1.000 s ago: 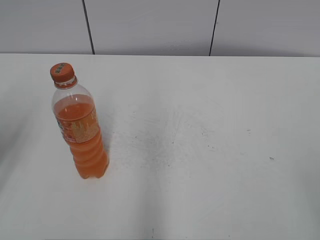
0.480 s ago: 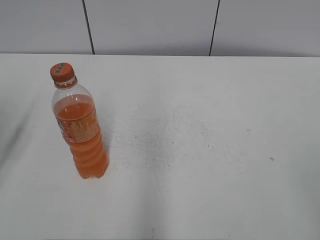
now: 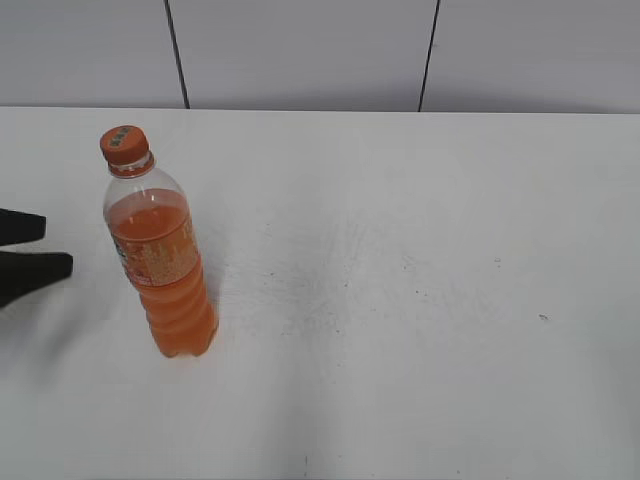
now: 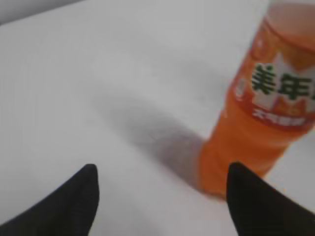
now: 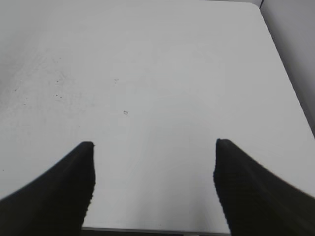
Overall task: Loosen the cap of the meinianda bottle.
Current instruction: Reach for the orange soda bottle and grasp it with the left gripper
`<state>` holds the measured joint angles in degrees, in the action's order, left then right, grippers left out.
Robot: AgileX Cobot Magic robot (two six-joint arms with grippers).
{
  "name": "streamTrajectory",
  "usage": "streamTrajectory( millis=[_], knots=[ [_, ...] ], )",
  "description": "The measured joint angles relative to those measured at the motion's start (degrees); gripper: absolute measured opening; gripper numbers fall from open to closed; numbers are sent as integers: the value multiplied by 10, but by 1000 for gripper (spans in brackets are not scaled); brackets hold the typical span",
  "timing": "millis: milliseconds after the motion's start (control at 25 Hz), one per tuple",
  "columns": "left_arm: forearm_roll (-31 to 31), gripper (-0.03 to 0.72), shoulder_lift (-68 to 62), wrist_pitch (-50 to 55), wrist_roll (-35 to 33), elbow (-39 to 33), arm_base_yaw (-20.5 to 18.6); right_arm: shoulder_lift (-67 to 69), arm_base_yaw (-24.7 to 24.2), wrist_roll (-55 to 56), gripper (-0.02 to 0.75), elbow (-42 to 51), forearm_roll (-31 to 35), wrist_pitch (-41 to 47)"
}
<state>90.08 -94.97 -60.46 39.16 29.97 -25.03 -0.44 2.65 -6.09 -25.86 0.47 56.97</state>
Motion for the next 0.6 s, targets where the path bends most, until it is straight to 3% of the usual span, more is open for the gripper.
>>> streamTrajectory(
  millis=[200,360,600],
  knots=[
    [42,591,-31,8,-3,0,65,0,0,0,564,0,0,0],
    [43,605,-31,29,-4,0,98,0,0,0,564,0,0,0],
    [25,596,-33,22,-19,0,104,0,0,0,564,0,0,1]
  ],
)
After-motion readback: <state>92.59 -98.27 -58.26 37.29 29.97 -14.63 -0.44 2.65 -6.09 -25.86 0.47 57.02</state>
